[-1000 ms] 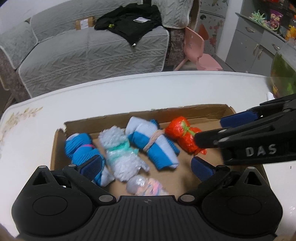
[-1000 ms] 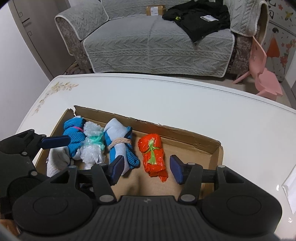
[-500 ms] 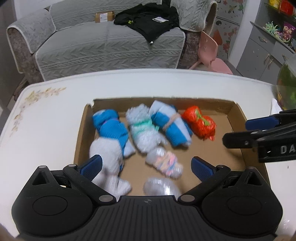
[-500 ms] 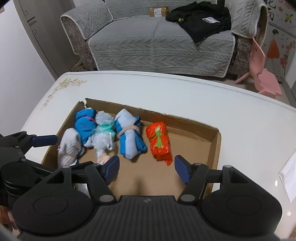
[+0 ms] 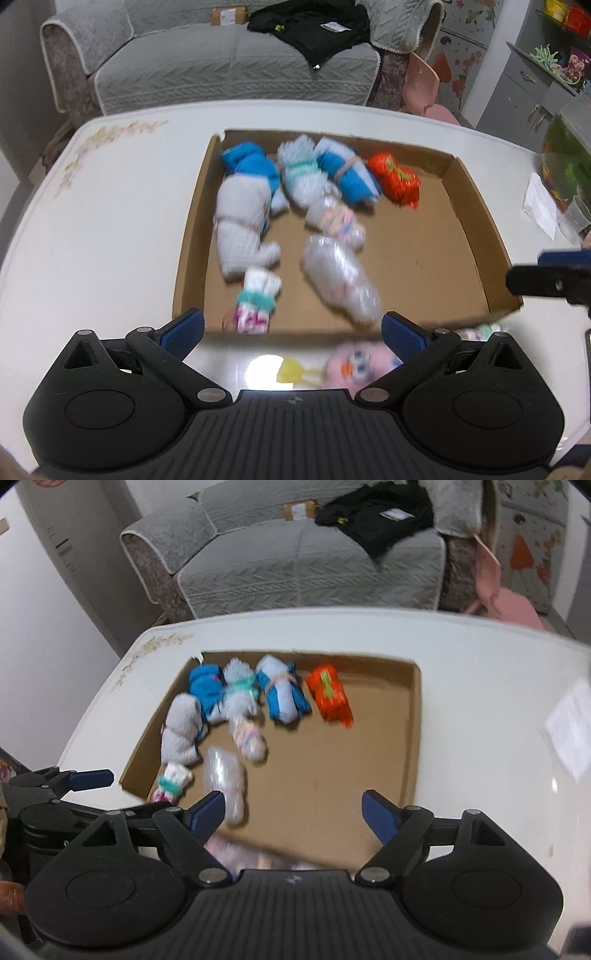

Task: Organize objects
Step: 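Open both tools in the tray and lift them back over the pile, then grasp the pink fluffy toy with the left tool while the right grasps the white-purple sock roll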

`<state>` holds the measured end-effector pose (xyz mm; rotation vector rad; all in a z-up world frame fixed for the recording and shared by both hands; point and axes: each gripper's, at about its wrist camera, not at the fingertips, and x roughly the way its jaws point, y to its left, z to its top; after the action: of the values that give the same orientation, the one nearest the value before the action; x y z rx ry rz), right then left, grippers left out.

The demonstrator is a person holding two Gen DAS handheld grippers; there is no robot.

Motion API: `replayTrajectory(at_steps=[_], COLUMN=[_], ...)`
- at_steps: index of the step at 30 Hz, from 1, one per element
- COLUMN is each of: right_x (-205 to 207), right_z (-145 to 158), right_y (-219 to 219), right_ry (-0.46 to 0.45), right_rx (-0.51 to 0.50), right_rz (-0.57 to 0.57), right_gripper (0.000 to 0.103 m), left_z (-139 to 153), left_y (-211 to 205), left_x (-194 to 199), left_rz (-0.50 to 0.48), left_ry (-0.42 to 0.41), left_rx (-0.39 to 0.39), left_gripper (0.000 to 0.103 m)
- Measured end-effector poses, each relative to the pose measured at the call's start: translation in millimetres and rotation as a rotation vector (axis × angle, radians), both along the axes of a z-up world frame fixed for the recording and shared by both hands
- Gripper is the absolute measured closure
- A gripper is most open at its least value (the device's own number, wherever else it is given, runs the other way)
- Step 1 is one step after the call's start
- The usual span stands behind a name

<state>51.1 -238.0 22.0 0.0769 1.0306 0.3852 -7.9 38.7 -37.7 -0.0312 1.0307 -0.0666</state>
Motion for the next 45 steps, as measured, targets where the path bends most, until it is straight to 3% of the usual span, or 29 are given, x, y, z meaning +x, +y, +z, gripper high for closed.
replayTrajectory(at_steps=[6, 12, 19, 29, 35, 45], right_x=[-12, -4, 4, 7, 8, 0], right_z=[-29, -54, -74, -94, -101, -105], right_y=[-20, -25, -17, -15, -15, -16], right_ry=[0.078, 0.142, 0.172, 0.195, 0.187, 0.182], right_rx=[0.016, 0.021, -0.016, -0.076, -0.105, -0.147], right_rz=[-0.1, -0.178, -0.18, -0.179, -0.168, -0.145], right_gripper=[0.02, 0.019, 0.019, 0.019, 0.018, 0.027], left_z=[-16, -31, -49, -50, -49, -40], left_y=[-11, -25, -15, 22, 17, 6], left_x=[-24, -20, -15, -19, -20, -24], left_rz=[-0.052, -0.099, -0.073, 0.042, 0.024, -0.023], left_ry=[0.021, 0.028, 0.057, 0.063, 0.062, 0.033], left_rx=[0.013, 0.033, 0.052, 0.099, 0.097, 0.053], left_gripper=[0.0, 0.0, 0.0, 0.0, 0.0, 0.0])
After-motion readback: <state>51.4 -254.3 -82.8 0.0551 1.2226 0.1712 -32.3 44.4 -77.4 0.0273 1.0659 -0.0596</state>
